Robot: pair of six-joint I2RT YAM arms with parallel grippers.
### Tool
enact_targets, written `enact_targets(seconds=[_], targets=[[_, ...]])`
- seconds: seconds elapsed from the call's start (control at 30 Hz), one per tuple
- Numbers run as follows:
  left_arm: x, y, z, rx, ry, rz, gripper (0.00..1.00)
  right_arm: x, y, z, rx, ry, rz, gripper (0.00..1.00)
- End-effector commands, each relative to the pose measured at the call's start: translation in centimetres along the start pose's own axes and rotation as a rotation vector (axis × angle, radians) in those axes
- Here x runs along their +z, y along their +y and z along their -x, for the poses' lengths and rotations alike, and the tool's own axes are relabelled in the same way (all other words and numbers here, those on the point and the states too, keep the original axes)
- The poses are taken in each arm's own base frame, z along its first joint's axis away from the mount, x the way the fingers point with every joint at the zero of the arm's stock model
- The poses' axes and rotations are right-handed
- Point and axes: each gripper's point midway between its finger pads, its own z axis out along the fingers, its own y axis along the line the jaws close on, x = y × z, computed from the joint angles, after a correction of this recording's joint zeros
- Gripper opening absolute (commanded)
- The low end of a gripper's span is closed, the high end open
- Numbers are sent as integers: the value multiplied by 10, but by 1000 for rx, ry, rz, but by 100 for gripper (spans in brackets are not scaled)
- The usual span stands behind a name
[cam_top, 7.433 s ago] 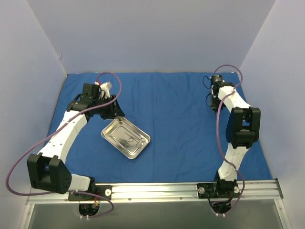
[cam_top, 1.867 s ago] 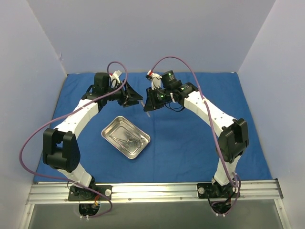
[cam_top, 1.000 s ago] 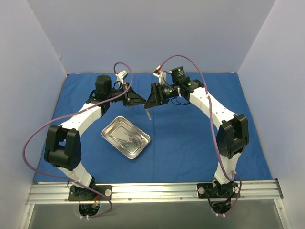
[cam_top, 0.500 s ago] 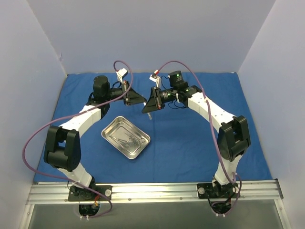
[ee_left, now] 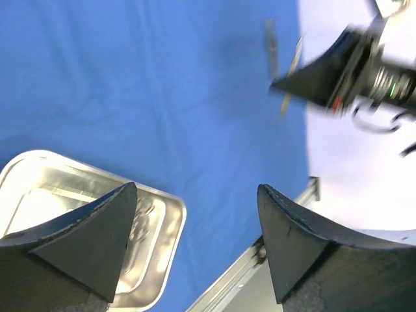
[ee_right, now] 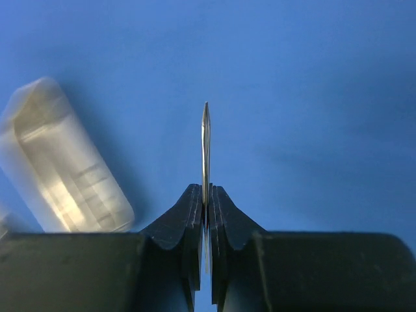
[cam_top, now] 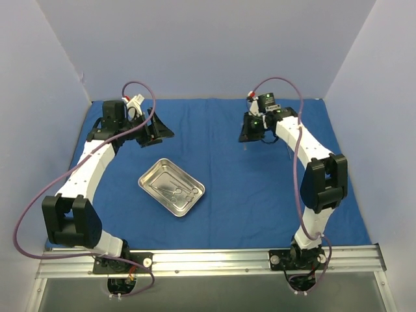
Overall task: Open and lay out the surgical kit
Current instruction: Place the medical item in the surgical kit.
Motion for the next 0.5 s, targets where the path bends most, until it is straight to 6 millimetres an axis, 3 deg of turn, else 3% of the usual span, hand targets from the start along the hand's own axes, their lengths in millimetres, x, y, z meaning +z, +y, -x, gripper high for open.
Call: enact_targets(seconds=[0.0,0.03,0.13,0.2,0.3,0.47], targets=[[-19,10,-13,104,17,105,82,-24,-102,11,-27,1,-457,0],[-19,11,-15,102,21,101,81,-36,-128,19,-42,-16,-584,0],[-15,18,-25,88,45,99,79,-46,-176,17,-56,22,-724,0],[-14,19,-29,85,58,88,78,-46,-197,16,-47,31,-758,0],[-12,21,-32,86,66,82,77,-48,-222,15,-40,59,-805,0],[-8,27,-35,75,83,82,75,-50,-243,14,-40,79,-819,0]])
